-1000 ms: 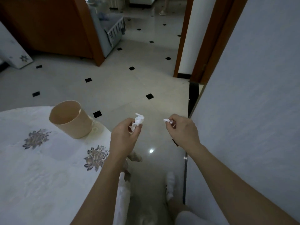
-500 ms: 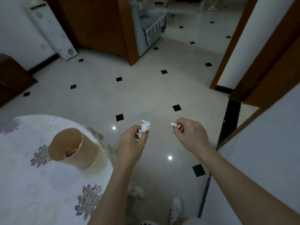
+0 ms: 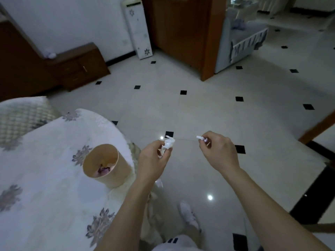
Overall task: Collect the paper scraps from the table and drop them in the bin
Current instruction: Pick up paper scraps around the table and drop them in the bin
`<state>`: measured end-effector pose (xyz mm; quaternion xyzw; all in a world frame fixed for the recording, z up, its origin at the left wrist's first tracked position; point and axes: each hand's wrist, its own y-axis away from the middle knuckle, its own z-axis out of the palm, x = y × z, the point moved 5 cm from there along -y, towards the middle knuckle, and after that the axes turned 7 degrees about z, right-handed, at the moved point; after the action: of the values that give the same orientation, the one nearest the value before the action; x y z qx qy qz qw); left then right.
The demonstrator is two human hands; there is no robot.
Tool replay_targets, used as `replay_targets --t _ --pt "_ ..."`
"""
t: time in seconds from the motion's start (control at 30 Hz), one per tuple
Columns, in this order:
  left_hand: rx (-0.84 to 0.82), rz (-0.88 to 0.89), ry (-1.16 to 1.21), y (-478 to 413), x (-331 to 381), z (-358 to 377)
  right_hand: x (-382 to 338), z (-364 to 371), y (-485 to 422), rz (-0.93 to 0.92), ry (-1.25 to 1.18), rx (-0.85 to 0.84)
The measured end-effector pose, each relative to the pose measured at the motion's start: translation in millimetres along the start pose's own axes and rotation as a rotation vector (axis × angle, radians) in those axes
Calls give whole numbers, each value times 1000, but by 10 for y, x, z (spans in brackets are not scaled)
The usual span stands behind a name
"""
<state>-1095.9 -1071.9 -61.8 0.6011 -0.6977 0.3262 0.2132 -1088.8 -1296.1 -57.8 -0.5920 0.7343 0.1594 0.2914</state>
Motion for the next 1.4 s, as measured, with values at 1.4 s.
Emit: replay_targets --t 1.4 --pt "953 -1176 -472 200 -1099 -1136 -3228 2638 -923 -1302 -119 -992"
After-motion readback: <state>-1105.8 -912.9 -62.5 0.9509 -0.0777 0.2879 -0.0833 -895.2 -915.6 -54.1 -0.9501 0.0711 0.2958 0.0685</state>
